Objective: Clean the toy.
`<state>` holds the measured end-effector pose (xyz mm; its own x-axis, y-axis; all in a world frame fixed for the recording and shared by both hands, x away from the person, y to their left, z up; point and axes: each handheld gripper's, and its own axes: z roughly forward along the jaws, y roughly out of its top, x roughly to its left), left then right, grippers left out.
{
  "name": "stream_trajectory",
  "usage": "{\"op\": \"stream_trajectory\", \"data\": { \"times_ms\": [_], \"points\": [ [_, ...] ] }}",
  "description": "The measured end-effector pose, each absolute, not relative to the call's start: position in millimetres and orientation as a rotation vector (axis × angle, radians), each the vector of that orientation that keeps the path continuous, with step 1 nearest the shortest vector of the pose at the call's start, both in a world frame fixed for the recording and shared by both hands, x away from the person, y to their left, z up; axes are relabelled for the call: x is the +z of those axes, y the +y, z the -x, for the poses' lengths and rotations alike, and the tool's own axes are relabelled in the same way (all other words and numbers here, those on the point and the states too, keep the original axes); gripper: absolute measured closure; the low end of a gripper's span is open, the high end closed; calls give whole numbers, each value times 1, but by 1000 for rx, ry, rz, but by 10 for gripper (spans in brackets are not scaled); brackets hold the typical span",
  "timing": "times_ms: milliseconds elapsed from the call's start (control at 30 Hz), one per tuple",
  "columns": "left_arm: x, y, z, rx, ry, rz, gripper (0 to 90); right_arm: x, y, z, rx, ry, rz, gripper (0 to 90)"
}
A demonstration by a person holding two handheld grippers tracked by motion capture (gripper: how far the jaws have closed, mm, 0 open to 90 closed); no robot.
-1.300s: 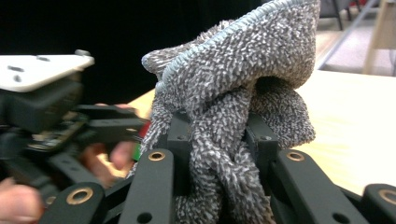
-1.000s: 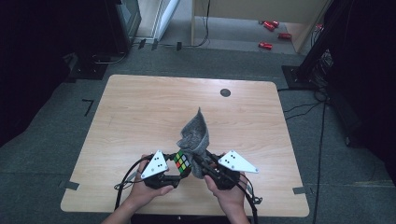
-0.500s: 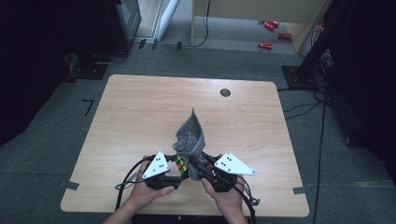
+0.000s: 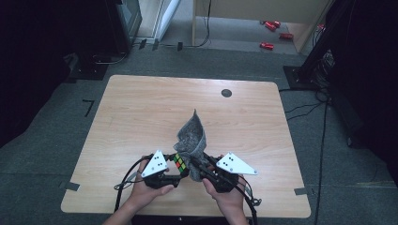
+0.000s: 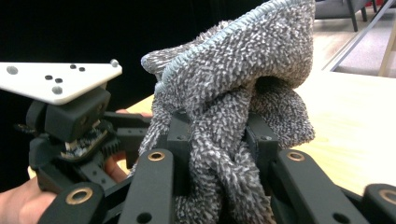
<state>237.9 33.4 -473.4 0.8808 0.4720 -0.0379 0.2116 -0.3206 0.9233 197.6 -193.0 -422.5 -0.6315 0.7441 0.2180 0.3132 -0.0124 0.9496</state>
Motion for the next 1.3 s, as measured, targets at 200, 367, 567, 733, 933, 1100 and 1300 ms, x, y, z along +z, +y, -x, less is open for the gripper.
{"op": "stream_trajectory", "data": {
  "times_ms": [200,367,567,733,933,1100,1300],
  "points": [
    [-470,33,-236,311,480,-1910,344,-426,-202,-202,1660,1894,-1167,695],
    [-468,43,-243,307,527,-1879,344,-427,-205,-204,1654,1885,-1184,696],
    [-473,33,-236,288,504,-1908,344,-422,-192,-197,1675,1920,-1093,695],
    [-470,30,-233,308,465,-1912,344,-424,-200,-201,1652,1896,-1142,696],
    [-469,41,-241,308,518,-1890,344,-426,-202,-202,1653,1889,-1163,696],
    [-473,32,-237,277,506,-1900,344,-420,-191,-195,1686,1920,-1077,695],
    [-472,25,-229,297,456,-1923,344,-424,-199,-200,1662,1896,-1137,696]
  ]
}}
